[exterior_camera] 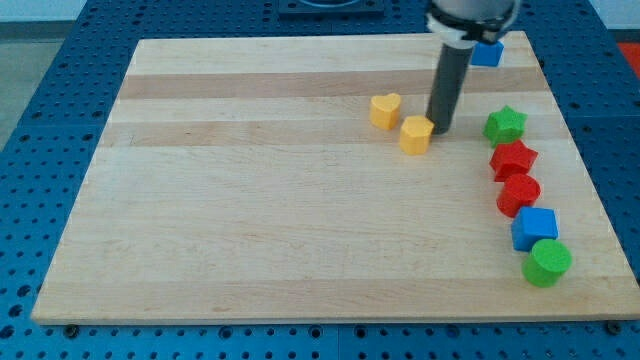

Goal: Move the green star to the right of the yellow heart

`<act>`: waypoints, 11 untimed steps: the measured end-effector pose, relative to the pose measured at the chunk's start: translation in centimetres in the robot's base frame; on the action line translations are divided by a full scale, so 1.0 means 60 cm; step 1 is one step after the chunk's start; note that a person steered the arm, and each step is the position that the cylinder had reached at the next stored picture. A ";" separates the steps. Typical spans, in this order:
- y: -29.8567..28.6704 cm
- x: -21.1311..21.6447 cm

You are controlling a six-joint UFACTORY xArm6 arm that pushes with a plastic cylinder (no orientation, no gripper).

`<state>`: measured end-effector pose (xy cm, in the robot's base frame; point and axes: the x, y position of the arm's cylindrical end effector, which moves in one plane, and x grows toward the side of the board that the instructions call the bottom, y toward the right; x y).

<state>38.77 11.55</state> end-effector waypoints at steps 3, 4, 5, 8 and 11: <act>0.101 -0.045; 0.159 -0.068; 0.231 -0.074; 0.246 0.036; 0.081 0.005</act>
